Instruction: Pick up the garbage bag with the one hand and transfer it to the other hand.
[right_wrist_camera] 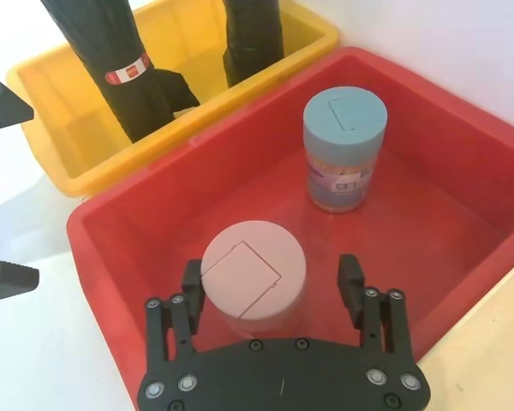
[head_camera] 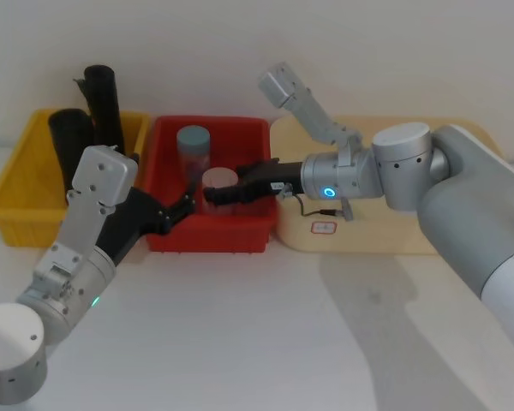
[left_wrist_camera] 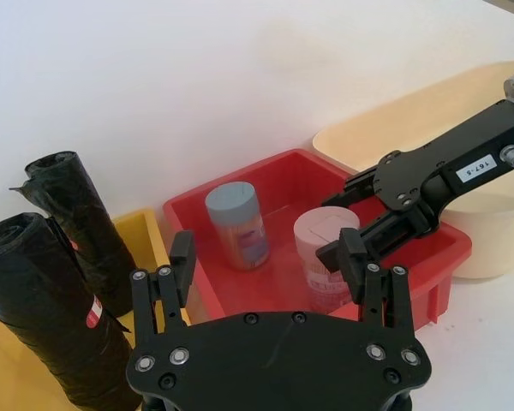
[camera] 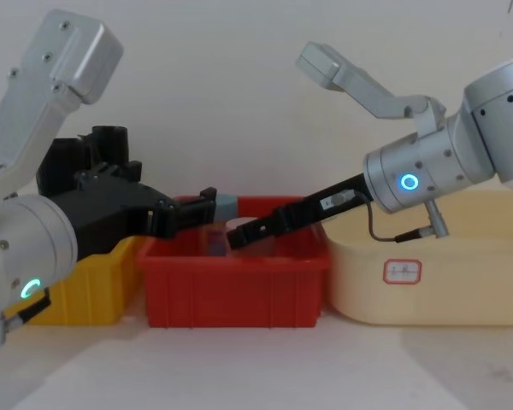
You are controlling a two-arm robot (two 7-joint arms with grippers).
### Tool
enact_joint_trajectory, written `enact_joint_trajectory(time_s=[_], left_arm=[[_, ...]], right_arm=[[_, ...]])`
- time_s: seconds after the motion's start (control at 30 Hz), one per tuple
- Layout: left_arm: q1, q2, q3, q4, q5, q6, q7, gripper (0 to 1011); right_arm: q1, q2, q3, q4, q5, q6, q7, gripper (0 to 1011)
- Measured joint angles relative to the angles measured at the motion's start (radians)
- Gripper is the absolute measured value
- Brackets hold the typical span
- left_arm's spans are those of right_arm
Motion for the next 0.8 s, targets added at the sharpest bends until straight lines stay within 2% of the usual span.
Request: enact_joint_trajectory(time_s=[0.23, 0.27, 0.37, 0.67, 0.8], left_arm=[[0.0, 0.0, 0.0, 0.0, 0.0, 0.0, 0.0, 1000], [0.0, 0.0, 0.0, 0.0, 0.0, 0.0, 0.0, 1000], [0.0, 0.0, 0.0, 0.0, 0.0, 0.0, 0.0, 1000], [0.0, 0.0, 0.0, 0.0, 0.0, 0.0, 0.0, 1000], [0.0, 0.0, 0.0, 0.0, 0.0, 0.0, 0.0, 1000]], right_arm=[[-0.002, -0.002, 0.005, 0.001, 0.002, 0.004, 0.002, 798], [-0.002, -0.002, 0.005, 0.001, 0.003, 0.005, 0.003, 743], [-0.003, -0.003, 0.007, 0.002, 0.003, 0.006, 0.003, 665], [-0.004, -0.003, 0.009, 0.002, 0.004, 0.007, 0.004, 664], [-0.014, 0.005, 0.015, -0.021, 0.006, 0.009, 0.002, 664]])
